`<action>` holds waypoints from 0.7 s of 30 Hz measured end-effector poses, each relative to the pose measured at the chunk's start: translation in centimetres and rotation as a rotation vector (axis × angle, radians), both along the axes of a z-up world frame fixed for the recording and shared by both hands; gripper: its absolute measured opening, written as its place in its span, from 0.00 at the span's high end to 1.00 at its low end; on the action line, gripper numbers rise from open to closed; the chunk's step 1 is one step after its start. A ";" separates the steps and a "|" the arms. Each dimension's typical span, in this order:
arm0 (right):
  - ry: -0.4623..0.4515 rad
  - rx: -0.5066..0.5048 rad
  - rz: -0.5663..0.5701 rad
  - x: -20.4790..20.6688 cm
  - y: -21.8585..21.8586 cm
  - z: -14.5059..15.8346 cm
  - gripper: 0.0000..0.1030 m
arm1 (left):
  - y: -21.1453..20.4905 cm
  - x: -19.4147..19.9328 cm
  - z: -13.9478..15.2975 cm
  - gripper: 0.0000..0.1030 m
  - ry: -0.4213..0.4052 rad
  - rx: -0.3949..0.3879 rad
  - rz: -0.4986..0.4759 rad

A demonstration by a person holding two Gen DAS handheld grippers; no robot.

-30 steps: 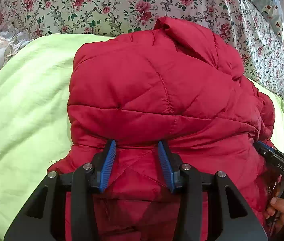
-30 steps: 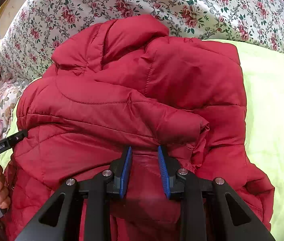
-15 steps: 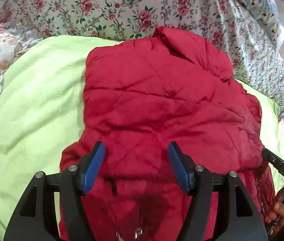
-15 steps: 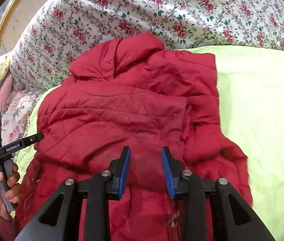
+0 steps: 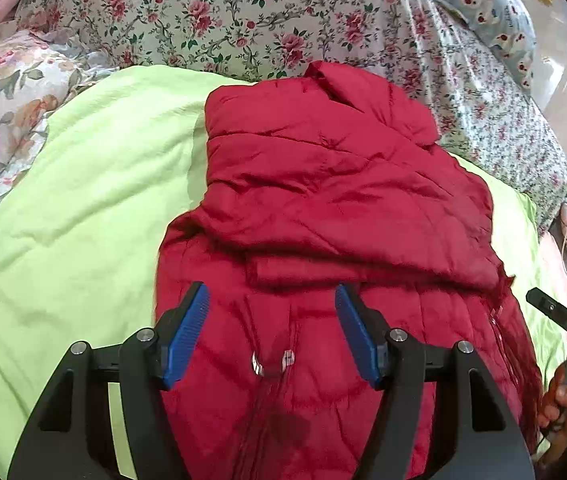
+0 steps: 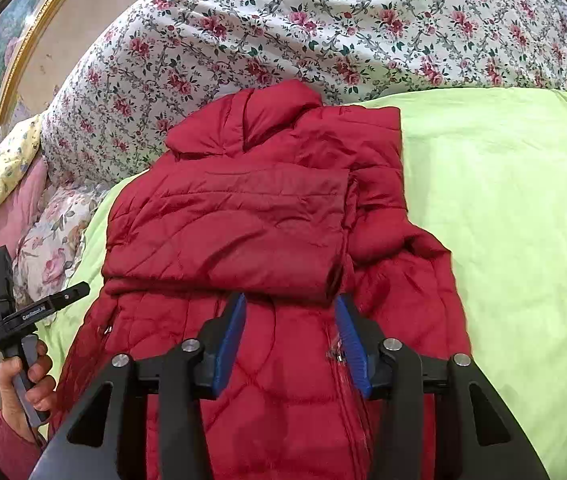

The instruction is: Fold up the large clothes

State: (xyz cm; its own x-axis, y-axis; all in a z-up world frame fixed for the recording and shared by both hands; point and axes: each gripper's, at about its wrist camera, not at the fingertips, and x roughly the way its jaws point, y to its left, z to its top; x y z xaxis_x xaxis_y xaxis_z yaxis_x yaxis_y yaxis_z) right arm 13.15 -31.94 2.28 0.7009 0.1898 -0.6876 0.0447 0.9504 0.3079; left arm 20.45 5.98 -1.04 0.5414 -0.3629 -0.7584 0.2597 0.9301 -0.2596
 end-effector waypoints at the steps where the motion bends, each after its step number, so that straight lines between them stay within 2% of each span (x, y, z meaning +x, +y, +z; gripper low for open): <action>1: 0.000 -0.001 0.000 -0.6 -0.1 0.1 0.48 | 0.4 -0.6 0.1 0.37 0.002 -0.006 -0.001; 8: 0.037 -0.016 -0.011 -3.6 -1.4 0.1 0.45 | 3.0 -3.7 0.0 0.37 0.028 -0.018 0.024; 21: 0.077 -0.044 -0.052 -11.3 -3.5 -0.4 0.41 | 5.3 -8.9 -1.0 0.37 0.065 0.030 0.039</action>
